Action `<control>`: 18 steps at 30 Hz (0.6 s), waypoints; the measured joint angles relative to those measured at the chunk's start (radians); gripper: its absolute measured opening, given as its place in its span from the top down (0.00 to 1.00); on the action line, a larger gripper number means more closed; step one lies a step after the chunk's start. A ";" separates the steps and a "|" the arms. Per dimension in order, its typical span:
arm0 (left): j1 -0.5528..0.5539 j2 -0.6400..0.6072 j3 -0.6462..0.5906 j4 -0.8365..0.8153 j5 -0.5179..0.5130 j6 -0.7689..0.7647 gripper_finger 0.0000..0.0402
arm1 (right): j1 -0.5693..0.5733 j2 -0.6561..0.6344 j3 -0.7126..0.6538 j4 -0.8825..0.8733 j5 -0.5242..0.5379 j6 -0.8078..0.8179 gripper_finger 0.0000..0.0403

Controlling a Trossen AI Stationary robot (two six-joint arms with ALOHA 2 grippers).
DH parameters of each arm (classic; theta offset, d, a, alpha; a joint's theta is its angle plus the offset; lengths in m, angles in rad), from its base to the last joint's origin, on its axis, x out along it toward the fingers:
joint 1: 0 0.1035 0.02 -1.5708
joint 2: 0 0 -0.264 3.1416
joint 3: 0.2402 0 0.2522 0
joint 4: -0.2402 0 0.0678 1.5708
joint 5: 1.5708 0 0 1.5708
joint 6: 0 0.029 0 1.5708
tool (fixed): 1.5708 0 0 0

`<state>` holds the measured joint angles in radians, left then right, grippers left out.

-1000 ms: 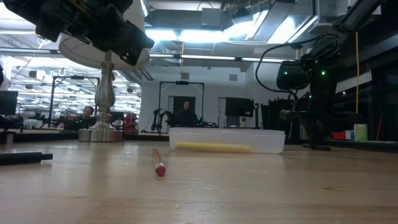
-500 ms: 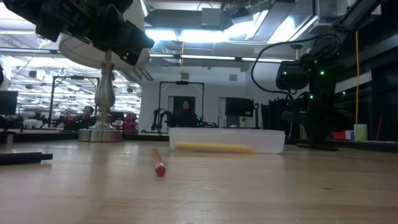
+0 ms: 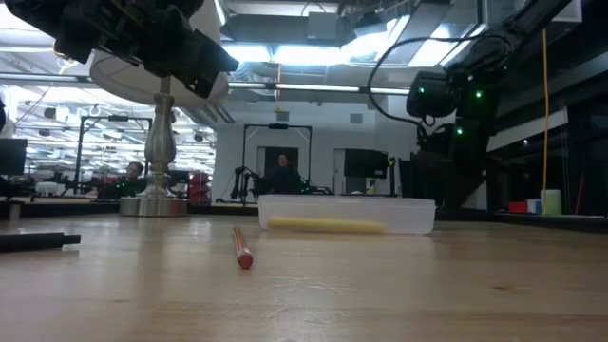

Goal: Pick & place school supplies into a supply box
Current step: Put the black pen into the pink supply box

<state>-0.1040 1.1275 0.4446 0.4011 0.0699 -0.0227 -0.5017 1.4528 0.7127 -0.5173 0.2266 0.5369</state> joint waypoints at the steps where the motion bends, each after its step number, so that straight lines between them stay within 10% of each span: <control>1: 0.000 0.000 0.000 0.000 0.000 0.000 0.99 | 0.010 0.000 0.002 0.017 -0.005 -0.002 0.90; 18: -0.001 0.000 0.000 -0.011 0.003 -0.095 0.99 | 0.133 -0.286 0.004 0.161 -0.090 -0.210 0.90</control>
<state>-0.1047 1.1275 0.4446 0.3898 0.0727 -0.1175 -0.3687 1.1670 0.7170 -0.3563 0.1362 0.3274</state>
